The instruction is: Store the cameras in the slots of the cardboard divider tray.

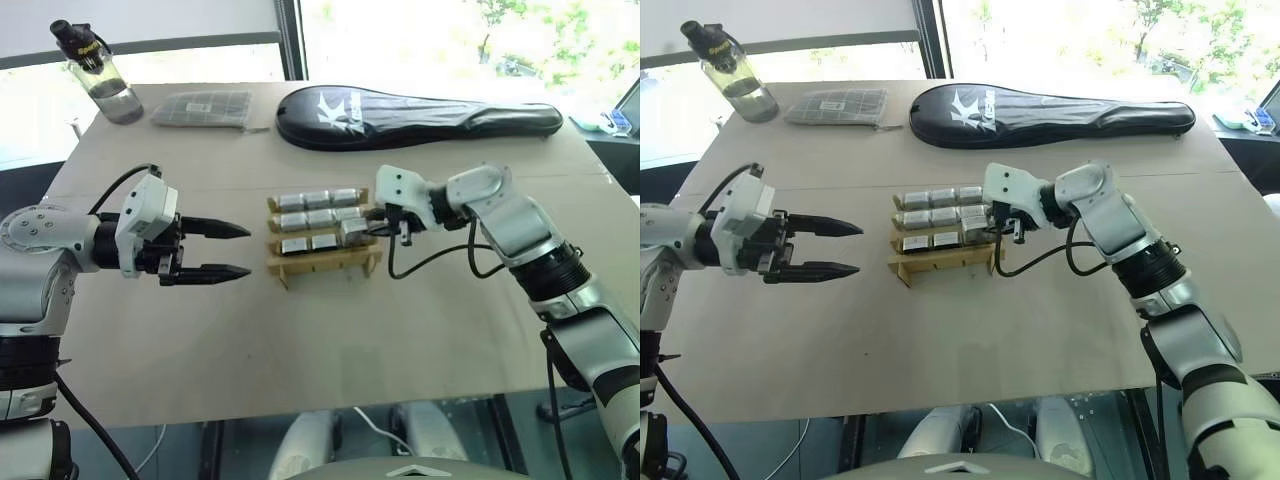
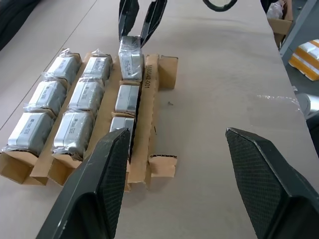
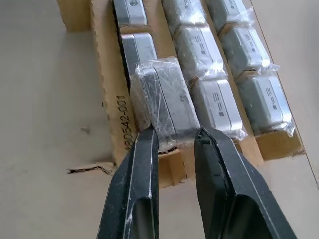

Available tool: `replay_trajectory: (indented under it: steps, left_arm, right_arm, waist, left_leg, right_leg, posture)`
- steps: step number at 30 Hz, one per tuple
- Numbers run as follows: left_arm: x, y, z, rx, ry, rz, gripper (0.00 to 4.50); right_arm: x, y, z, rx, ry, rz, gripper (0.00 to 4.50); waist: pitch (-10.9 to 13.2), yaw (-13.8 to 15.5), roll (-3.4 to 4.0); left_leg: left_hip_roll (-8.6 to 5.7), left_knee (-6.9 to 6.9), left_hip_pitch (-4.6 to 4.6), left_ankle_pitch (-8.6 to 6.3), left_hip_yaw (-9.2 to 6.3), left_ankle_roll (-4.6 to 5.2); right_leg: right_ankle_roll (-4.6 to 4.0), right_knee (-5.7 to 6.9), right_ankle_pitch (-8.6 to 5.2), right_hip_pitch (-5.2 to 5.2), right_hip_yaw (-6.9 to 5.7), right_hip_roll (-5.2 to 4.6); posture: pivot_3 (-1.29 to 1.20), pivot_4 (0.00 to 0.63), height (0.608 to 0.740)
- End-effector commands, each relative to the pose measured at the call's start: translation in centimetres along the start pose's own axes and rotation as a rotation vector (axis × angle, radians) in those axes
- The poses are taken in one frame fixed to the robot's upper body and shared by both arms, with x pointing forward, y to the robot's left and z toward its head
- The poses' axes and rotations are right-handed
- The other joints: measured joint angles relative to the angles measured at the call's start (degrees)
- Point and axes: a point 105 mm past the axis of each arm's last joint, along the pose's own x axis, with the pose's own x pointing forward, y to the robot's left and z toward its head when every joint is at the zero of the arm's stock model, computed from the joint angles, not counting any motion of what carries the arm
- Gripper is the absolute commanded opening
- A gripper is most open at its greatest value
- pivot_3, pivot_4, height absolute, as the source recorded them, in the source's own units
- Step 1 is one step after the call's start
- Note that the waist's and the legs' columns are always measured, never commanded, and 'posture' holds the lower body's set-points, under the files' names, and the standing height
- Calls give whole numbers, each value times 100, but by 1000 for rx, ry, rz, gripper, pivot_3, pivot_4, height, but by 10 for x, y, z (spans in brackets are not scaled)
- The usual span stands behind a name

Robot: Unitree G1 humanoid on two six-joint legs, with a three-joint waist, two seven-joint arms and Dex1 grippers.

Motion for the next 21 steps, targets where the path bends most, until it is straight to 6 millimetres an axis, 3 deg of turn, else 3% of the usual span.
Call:
replay_trajectory:
  steps: [1, 9, 11, 13, 18, 21]
  left_arm:
    - [0, -1, 9, 38, -11, -9, 3163]
    - [0, 0, 10, 38, -13, -10, 3163]
    - [0, 0, 10, 38, -14, -10, 3163]
    - [0, 0, 10, 39, -15, -9, 3163]
    - [1, 0, 10, 39, -17, -8, 3163]
    - [1, -1, 9, 36, -19, -9, 3163]
  right_arm:
    - [-5, -7, -3, -18, 24, -38, 520]
    - [5, 0, -6, -10, 39, -25, 520]
    - [7, 0, -7, 8, 42, -37, 1516]
    - [7, -1, -6, 20, 35, -43, 2123]
    - [-3, -2, 3, 42, -4, -45, 4458]
    - [-15, 2, 8, 63, -54, -29, 4458]
  waist:
    - [0, 12, 0]
    - [0, 11, 0]
    - [-1, 11, -1]
    - [0, 10, 0]
    - [0, -2, 0]
    - [0, 5, 0]
  left_leg:
    - [0, 0, -1, 0, -2, 0]
    - [-5, 2, -1, 0, -7, 0]
    - [-5, 2, -1, 0, -8, 0]
    - [-5, 2, -1, 0, -8, 0]
    - [-5, 1, -2, 0, -8, 0]
    - [-5, 0, -3, 0, -9, 0]
  right_leg:
    - [0, 0, 0, 0, -1, 0]
    - [0, 1, 0, 1, -2, -3]
    - [0, 1, 0, 1, -2, -3]
    - [0, 2, 0, 1, -2, -3]
    - [0, 1, 0, 0, -2, -2]
    - [0, 0, 0, 0, -2, -2]
  posture:
    - [0, 150, 740]
    - [0, 150, 740]
    - [0, 150, 740]
    - [0, 150, 740]
    - [0, 150, 740]
    - [0, 150, 740]
